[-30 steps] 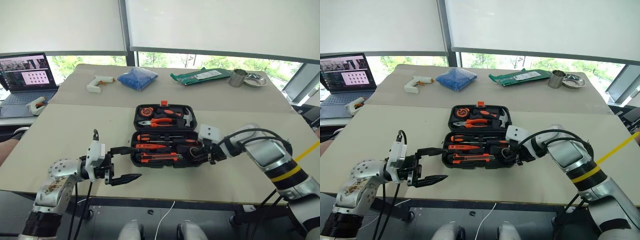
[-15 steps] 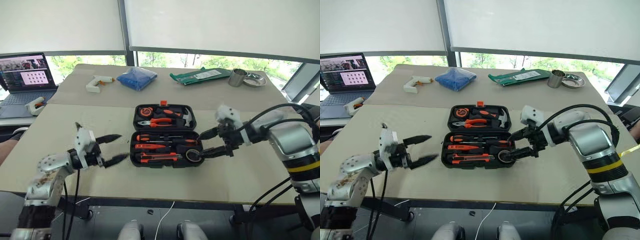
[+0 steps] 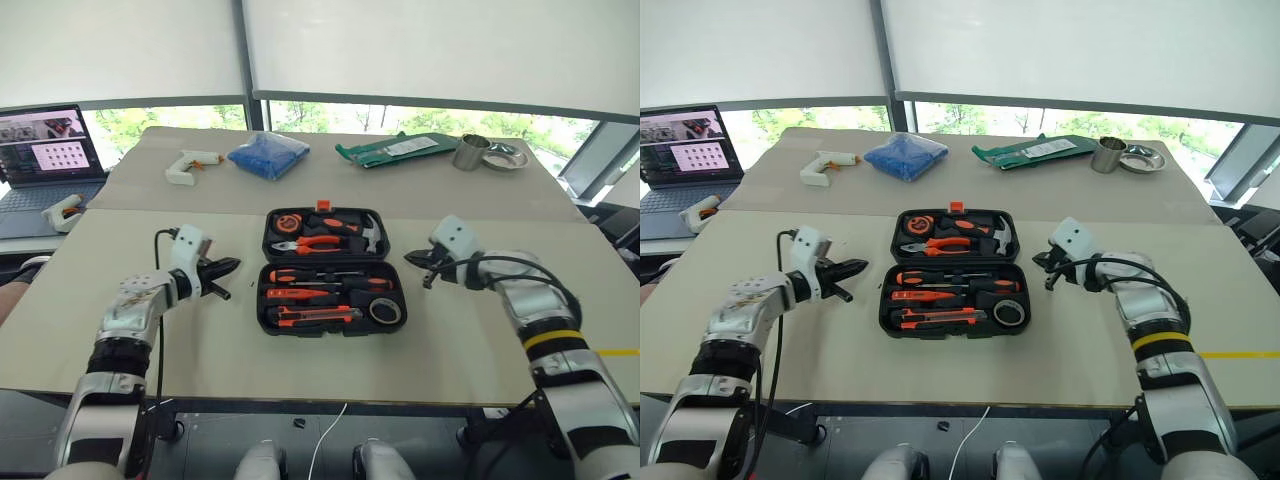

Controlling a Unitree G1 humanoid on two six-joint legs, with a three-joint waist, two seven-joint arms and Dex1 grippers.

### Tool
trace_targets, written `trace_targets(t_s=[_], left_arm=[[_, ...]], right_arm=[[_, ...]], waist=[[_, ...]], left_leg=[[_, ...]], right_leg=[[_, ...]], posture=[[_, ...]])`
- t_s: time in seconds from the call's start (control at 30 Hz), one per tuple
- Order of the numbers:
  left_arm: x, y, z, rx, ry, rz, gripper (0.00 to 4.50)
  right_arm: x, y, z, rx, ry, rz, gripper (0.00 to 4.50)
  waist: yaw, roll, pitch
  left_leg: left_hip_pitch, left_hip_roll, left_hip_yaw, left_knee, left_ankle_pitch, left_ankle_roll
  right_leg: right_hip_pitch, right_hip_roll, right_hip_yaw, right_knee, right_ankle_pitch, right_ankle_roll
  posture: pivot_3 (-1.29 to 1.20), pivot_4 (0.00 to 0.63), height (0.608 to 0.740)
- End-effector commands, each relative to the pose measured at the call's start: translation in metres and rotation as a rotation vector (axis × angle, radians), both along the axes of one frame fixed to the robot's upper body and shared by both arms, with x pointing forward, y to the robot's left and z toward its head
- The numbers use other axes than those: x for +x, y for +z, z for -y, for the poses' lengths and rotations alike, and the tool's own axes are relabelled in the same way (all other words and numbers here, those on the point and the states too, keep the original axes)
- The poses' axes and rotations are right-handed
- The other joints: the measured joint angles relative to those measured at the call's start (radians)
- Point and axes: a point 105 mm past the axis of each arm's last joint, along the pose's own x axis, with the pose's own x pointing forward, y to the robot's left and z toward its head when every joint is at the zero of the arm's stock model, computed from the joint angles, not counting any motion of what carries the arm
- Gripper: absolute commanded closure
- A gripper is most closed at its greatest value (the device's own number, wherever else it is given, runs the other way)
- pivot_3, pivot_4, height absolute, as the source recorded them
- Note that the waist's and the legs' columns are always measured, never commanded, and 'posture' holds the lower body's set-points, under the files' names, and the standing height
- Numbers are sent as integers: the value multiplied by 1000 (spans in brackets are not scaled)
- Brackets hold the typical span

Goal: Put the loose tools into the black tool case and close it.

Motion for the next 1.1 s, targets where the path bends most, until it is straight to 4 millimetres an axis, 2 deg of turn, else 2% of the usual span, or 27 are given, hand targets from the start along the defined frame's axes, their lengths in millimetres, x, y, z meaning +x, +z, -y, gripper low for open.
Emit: trace_targets(t_s=[0.03,0.2,0.3,0.4,0.5,0.67,0.87,0.93,0.97,1.0,1.1], left_arm=[[6,7,15,8,-64,23,4500],[9,5,35,-15,-132,2,4500],[6,2,46,-32,-190,-20,4500],[-2,2,55,-49,-260,-41,4500],[-12,0,50,-27,-304,-62,4500],[-30,-3,38,-21,-322,-81,4500],[-48,-3,28,-37,-310,-130,4500],[-44,11,15,-50,-271,-95,4500],[-42,16,10,-56,-254,-83,3981],[-41,21,2,-38,-231,-78,3807],[-41,26,-21,51,-176,-125,2741]], right_arm=[[9,10,-14,7,61,56,4390],[12,3,-37,16,143,36,4390],[3,-3,-45,32,209,-17,4390],[-11,-8,-43,24,263,-76,4390],[-25,-7,-35,50,250,-112,4390],[-52,-17,-25,28,223,-178,4390],[-64,-22,-5,1,131,-189,4390],[-64,-8,-3,84,99,-180,4390],[-64,-2,-3,116,90,-173,4500],[-65,5,-1,151,75,-181,4208],[-76,25,0,209,97,-215,3362]], waist=[[-8,0,0],[-18,0,0],[-17,0,0],[-11,0,0],[-6,0,0],[-4,0,0],[-4,0,0],[0,0,0],[1,-1,1],[-1,-1,1],[-3,-1,1]], left_leg=[[0,0,0,0,0,0],[1,0,0,0,0,0],[1,0,-1,0,0,0],[0,0,-1,-1,0,0],[-1,1,-1,-1,-1,0],[-3,1,-1,-1,-3,0],[-1,1,-1,0,-4,0],[0,1,-1,0,-3,-1],[1,1,-1,1,-3,-2],[1,1,-2,2,-2,-2],[2,1,-2,2,0,-4]], right_leg=[[0,0,0,0,0,0],[0,0,0,1,0,0],[0,0,0,1,0,0],[1,0,0,2,0,0],[1,0,-1,3,0,0],[0,0,-1,2,0,1],[1,0,0,-1,-1,1],[1,0,0,0,-1,1],[1,0,0,1,-1,1],[1,0,0,2,-1,1],[1,0,0,3,0,-1]], posture=[[0,150,740],[0,150,740],[0,150,740],[0,150,740],[0,150,740],[0,150,740],[0,150,740],[0,150,740],[0,150,740],[0,150,740],[0,150,740]])
